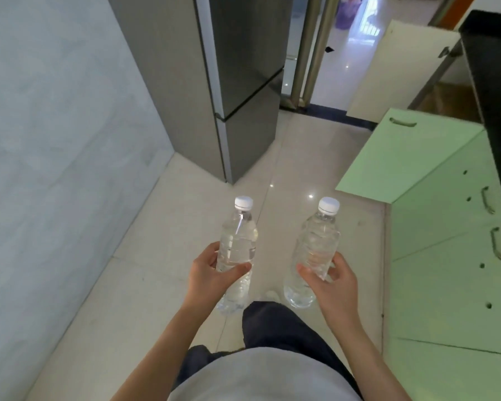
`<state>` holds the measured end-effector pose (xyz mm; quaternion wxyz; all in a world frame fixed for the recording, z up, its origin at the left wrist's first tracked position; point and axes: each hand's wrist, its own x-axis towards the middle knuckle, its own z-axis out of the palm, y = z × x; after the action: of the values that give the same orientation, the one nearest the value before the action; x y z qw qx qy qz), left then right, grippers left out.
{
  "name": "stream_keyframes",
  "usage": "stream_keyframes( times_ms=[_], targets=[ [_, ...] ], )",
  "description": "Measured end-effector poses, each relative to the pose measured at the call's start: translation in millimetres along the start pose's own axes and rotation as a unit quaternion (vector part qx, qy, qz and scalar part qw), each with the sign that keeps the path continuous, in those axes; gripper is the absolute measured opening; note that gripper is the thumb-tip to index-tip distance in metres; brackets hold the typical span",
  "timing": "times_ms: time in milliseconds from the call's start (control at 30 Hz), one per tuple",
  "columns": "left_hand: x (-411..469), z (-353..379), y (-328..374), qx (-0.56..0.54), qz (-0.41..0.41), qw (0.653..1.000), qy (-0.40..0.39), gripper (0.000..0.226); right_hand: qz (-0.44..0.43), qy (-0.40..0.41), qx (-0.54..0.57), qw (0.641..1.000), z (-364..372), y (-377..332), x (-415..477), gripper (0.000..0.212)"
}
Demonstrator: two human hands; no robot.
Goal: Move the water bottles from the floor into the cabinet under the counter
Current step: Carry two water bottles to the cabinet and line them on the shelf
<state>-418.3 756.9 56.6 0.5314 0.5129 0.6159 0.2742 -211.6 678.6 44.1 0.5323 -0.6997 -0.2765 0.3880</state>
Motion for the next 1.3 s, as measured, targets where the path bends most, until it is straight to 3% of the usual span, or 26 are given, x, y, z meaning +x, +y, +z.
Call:
stream_keyframes(
  times_ms=[400,633,867,1300],
  targets=[
    [239,67,127,0.036,0.021,0.999,-0.003,0.036,0.006,0.009,-0.019,1.0,21,-60,257,0.037],
    [419,103,190,0.061,0.053,0.995,-0.05,0.041,0.005,0.053,-0.024,0.998,57,-89,420,0.035],
    [579,144,294,0.115,0.098,0.982,-0.114,0.046,-0.008,0.106,0.021,0.994,66,-159,563,0.038],
    [783,339,417,0.061,0.055,0.978,-0.189,0.042,0.017,0.156,0.018,0.987,-14,-194,841,0.043]
  ],
)
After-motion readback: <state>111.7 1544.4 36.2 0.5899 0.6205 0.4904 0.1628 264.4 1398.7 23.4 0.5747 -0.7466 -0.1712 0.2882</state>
